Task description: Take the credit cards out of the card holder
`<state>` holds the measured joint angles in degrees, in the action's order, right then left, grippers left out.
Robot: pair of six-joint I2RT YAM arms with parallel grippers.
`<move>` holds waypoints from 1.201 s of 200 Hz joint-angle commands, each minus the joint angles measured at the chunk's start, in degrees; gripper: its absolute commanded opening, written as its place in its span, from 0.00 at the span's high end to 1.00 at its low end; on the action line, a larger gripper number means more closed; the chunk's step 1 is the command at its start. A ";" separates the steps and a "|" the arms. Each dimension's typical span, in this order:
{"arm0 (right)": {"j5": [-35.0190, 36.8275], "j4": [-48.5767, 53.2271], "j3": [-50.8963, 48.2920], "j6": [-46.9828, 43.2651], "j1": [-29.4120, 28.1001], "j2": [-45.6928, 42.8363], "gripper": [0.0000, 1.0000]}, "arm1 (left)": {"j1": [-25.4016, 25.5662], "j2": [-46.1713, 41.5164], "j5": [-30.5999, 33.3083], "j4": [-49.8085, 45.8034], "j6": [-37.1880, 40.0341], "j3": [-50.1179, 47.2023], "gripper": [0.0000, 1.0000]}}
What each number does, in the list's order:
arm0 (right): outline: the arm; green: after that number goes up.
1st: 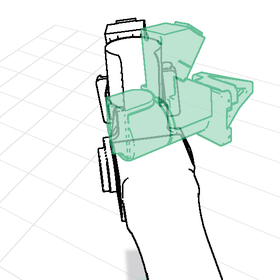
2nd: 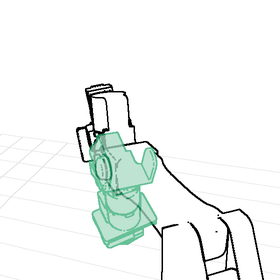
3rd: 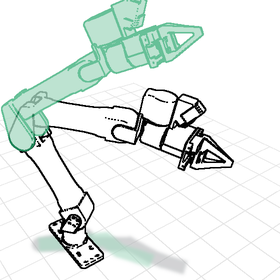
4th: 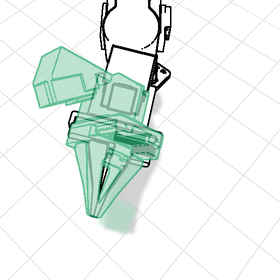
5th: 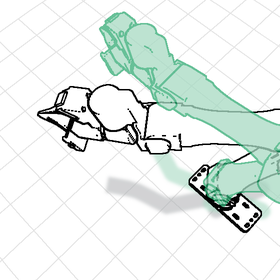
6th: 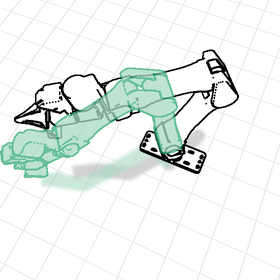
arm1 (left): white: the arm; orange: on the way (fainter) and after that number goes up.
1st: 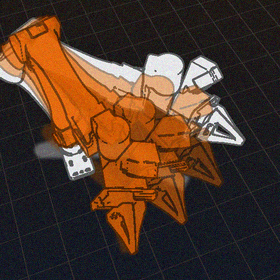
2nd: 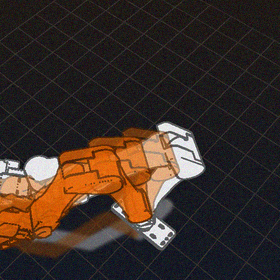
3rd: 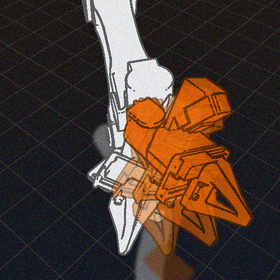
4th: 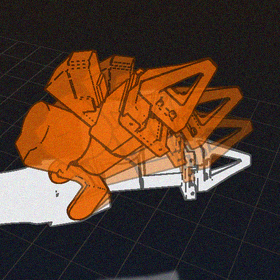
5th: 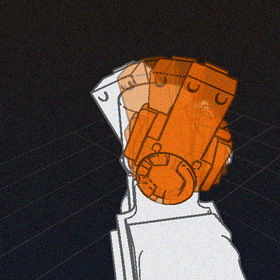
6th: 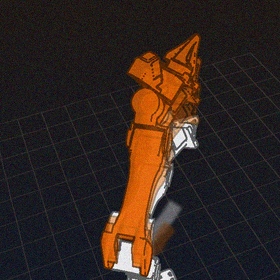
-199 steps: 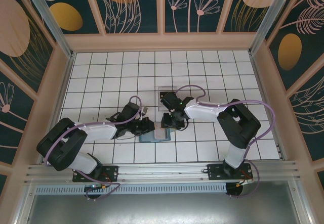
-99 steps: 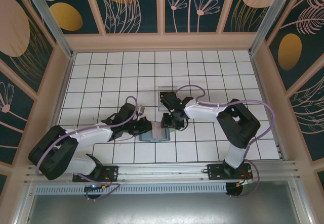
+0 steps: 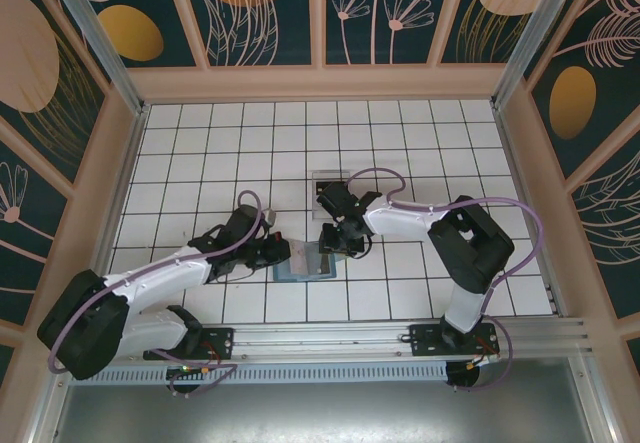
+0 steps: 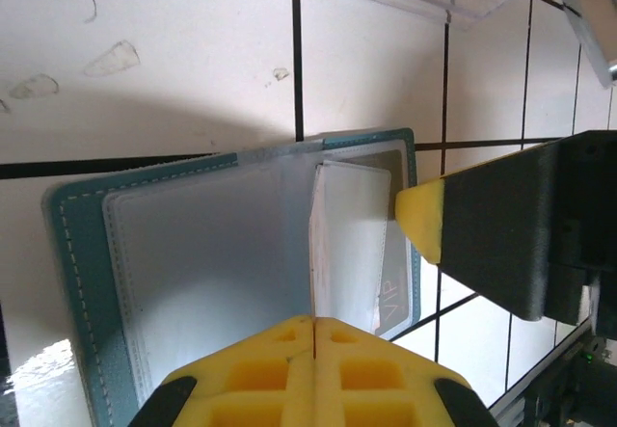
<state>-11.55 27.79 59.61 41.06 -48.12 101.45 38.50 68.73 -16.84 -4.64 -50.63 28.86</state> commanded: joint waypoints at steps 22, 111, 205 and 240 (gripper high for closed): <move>3.27 1.65 1.32 0.33 -0.51 -2.07 0.62 | -0.48 -1.40 3.90 -8.81 6.98 5.59 1.00; 6.03 1.58 0.51 0.40 1.20 -7.69 0.63 | -0.51 1.88 6.88 -17.20 23.82 16.68 1.00; 7.77 -0.02 -4.06 -0.49 7.48 -16.44 0.65 | -0.45 17.08 8.99 -19.63 54.65 35.05 1.00; 8.20 0.70 -5.60 -0.98 9.50 -18.97 0.65 | -0.44 22.96 7.20 -25.07 64.33 43.42 1.00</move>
<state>-5.37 27.46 55.64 40.84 -39.88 85.32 38.50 88.38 -8.51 -23.90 2.74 66.78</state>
